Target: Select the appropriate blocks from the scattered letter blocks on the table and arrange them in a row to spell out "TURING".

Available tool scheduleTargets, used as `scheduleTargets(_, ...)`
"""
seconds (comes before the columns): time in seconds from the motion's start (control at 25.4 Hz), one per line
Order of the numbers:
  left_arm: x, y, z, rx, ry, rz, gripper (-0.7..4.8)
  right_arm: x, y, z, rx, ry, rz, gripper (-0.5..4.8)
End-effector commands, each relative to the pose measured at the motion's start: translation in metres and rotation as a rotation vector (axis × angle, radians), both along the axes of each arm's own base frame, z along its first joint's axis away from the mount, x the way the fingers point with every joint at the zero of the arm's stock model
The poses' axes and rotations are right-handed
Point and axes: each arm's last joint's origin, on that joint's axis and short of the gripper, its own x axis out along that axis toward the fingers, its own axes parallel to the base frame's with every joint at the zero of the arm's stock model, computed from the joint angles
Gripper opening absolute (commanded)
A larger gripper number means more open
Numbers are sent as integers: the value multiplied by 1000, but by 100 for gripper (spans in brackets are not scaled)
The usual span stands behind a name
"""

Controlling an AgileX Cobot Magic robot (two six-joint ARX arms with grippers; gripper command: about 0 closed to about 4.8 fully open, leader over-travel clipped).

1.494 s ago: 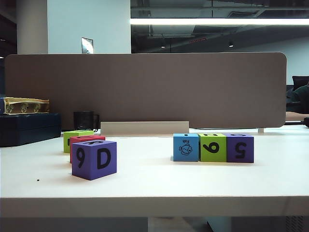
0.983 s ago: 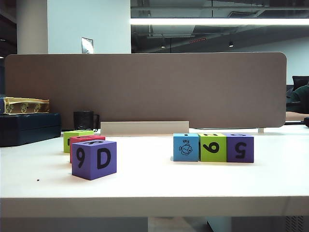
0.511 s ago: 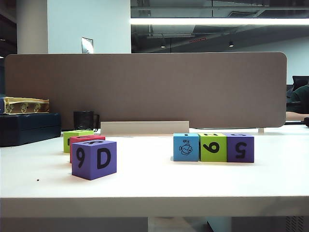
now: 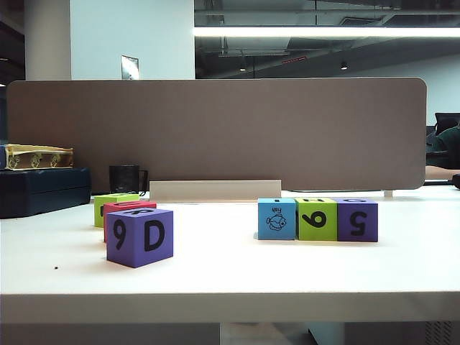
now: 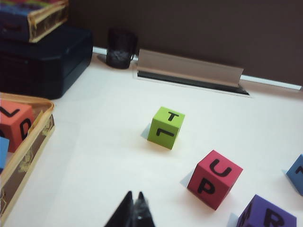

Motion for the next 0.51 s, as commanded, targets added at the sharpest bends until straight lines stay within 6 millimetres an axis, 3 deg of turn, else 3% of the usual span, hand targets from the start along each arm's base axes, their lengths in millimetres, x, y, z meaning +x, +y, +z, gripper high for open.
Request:
scheduleTargets(0.04, -2, 0, 9, -2, -22, -12, -6, 3, 0, 16, 4, 5, 5, -2)
scheduleTargets(0.31, -1, 0, 29, -1, -13, -16, -6, 21, 3, 46, 6, 82, 56, -2)
scheduleTargets(0.51, 8, -2, 37, 6, 48, -60, -6, 33, 8, 51, 17, 127, 151, -1)
